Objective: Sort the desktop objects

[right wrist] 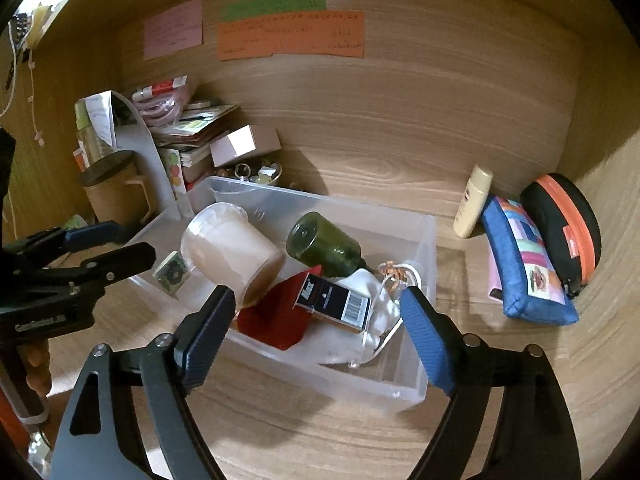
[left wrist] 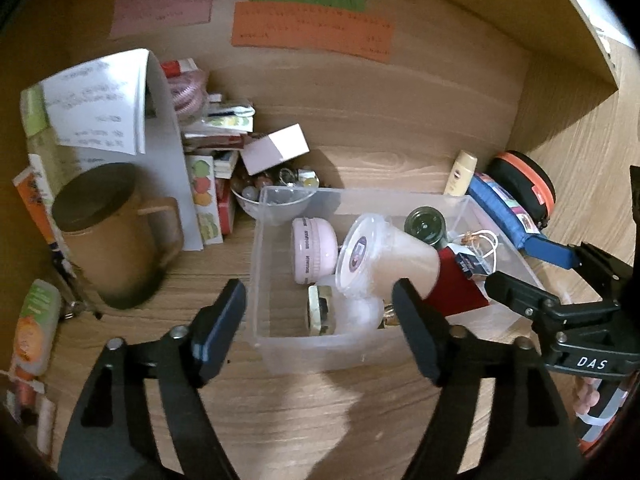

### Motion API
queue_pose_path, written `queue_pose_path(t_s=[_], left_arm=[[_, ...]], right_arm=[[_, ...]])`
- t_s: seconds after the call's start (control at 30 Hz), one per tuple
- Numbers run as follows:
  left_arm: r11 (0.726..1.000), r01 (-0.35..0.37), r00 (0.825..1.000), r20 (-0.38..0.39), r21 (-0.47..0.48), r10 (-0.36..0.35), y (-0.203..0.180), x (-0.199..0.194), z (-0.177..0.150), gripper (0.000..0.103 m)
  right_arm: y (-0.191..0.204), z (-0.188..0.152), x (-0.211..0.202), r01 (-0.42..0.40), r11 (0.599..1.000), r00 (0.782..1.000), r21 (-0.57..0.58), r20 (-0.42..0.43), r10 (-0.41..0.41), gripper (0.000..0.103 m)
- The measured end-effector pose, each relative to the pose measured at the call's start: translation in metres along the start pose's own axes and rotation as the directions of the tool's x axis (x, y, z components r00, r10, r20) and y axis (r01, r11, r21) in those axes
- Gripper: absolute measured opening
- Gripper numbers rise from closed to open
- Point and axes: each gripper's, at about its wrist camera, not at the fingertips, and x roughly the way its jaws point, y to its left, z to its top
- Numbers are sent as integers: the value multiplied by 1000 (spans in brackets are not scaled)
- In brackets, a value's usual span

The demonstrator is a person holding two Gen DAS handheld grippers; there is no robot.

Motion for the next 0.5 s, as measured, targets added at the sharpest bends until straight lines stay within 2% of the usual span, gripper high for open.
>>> queue_pose_path(t_s=[0.07, 0.17, 0.33, 0.43, 0.5], left_arm=[[1000, -20, 1000, 7, 12, 20, -3, -7, -2, 88], [997, -55, 998, 37, 46, 53, -11, -21, -6, 92], [990, -104, 991, 96, 93, 95, -27, -45, -13, 94], [985, -135, 982, 145, 104, 119, -36, -63, -18, 96], [986, -132, 981, 159, 104, 114, -39, -71, -20, 97]], right_arm=[[0, -2, -4, -6, 1000, 1000, 17, -10, 6, 90], [-2, -5, -11, -14, 998, 1000, 53, -17, 15, 98], [-3, -9, -32, -22, 996, 1000, 89, 12, 21, 99], [0, -14, -49, 0, 997, 999, 83, 43, -3, 99], [2, -18, -64, 18, 997, 997, 72, 70, -23, 99]])
